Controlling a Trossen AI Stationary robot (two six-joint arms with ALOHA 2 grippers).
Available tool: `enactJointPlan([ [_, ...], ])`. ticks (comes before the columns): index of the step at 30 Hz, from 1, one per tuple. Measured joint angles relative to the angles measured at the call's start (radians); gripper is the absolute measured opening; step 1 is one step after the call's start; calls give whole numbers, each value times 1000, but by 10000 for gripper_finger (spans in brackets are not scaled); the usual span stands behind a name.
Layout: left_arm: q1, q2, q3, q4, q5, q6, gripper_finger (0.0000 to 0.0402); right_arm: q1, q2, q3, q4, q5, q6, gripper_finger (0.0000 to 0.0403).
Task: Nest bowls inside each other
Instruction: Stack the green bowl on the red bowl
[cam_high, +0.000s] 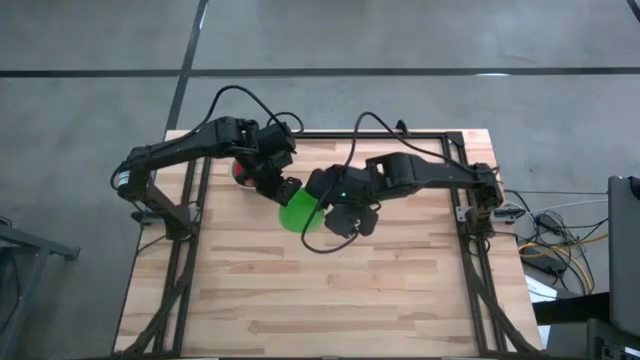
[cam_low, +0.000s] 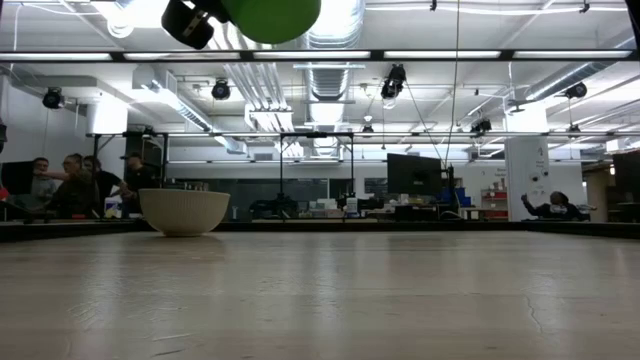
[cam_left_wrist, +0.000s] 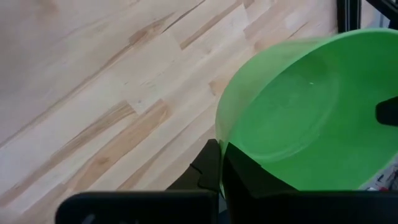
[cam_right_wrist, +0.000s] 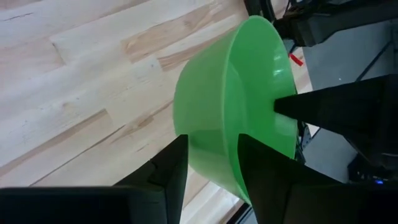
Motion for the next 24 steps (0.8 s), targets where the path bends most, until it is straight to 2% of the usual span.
enactJointPlan([
  [3, 0, 0, 0, -3, -1, 0, 5, 0, -12, 0, 2, 0, 3, 131],
  [11, -10, 37, -25, -60, -9, 27, 5, -4, -99, 1, 206, 4, 33, 131],
  [24, -9, 35, -68, -30, -34, 70, 5, -4, -127, 0, 225, -13, 167, 122],
])
